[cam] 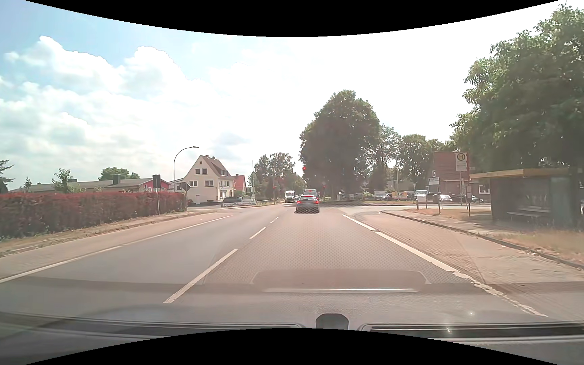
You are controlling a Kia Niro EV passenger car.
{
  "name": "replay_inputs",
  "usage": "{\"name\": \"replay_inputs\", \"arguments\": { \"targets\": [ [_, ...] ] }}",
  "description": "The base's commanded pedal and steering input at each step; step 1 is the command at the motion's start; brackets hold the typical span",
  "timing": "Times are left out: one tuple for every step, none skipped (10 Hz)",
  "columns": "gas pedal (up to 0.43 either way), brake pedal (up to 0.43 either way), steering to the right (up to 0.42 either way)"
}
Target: Follow the waypoints while adhering to traffic rules and regulations
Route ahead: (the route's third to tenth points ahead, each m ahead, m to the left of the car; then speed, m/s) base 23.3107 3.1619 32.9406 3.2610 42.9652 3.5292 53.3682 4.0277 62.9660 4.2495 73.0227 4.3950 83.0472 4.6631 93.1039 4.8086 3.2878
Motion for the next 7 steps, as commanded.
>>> {"name": "replay_inputs", "arguments": {
  "targets": [
    [0.000, 0.000, 0.002],
    [0.000, 0.000, 0.000],
    [0.000, 0.000, 0.000],
    [0.000, 0.000, 0.000],
    [0.000, 0.000, 0.000],
    [0.000, 0.000, 0.000],
    [0.000, 0.000, 0.000]
  ]
}}
